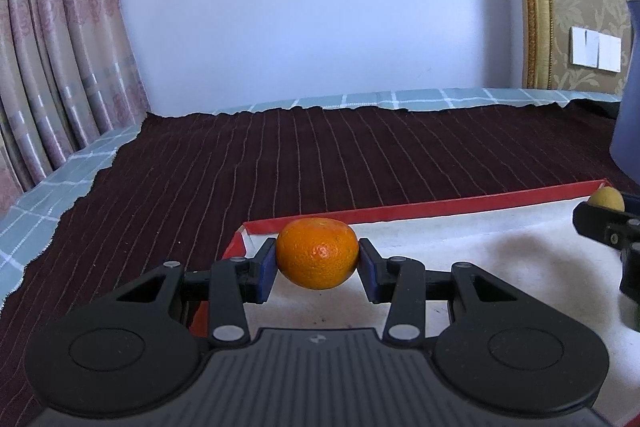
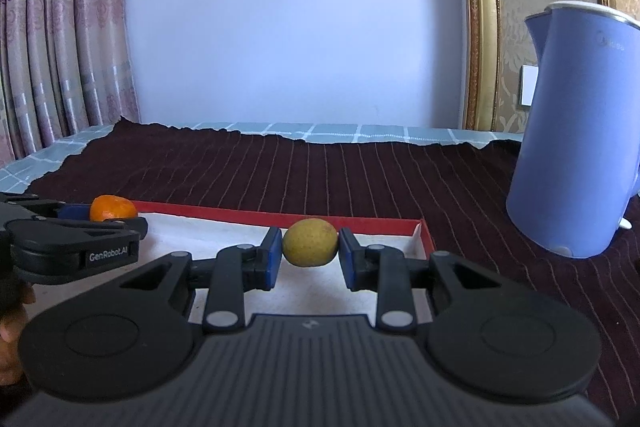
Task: Organize fruits
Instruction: 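Open the right tool to drop the yellow fruit while the left tool releases the mandarin into the tray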
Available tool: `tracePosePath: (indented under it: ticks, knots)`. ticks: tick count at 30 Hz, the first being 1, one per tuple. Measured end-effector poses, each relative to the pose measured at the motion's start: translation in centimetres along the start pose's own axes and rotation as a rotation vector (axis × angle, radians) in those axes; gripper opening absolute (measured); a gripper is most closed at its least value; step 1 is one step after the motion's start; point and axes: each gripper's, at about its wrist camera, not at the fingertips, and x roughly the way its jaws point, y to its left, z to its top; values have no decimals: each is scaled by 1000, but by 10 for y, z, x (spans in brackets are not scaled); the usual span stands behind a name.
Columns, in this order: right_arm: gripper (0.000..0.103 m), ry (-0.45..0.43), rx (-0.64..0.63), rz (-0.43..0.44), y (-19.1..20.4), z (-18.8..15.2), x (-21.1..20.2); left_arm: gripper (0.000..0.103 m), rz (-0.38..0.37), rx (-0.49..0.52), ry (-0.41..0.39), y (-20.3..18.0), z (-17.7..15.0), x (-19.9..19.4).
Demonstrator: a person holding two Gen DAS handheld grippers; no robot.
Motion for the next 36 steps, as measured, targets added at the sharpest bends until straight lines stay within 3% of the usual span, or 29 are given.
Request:
tracePosePath:
  ticks: [12,16,18,20,24,27,31,36]
  knots:
    - [30,31,32,-29,-6,2,13,42,6,13,17,-2,0,7]
    - [47,14,26,-31,-4,1,10,45,10,7,14,0,1,7]
    - [62,3,20,-36,-3,0,8,51,18,11,1,0,0,5]
    - [75,-17,21,-42,-3,0,4,63,23,21,-9,-2,-1,4]
    - [97,-53,44,-50,-7,-1,-3,64,29,42,-26,-4,-3,0]
    - [103,-67,79,-47,-14,-3,-7,64,27,41,-24,-2,-4,-1]
    - [103,-82,130,-41,-23,-6,-13,75,14,19,-7,4,-6,-3]
    - [103,-121,200,-45,-37,-11,-24,76,7,12,-11,10,-9,-12]
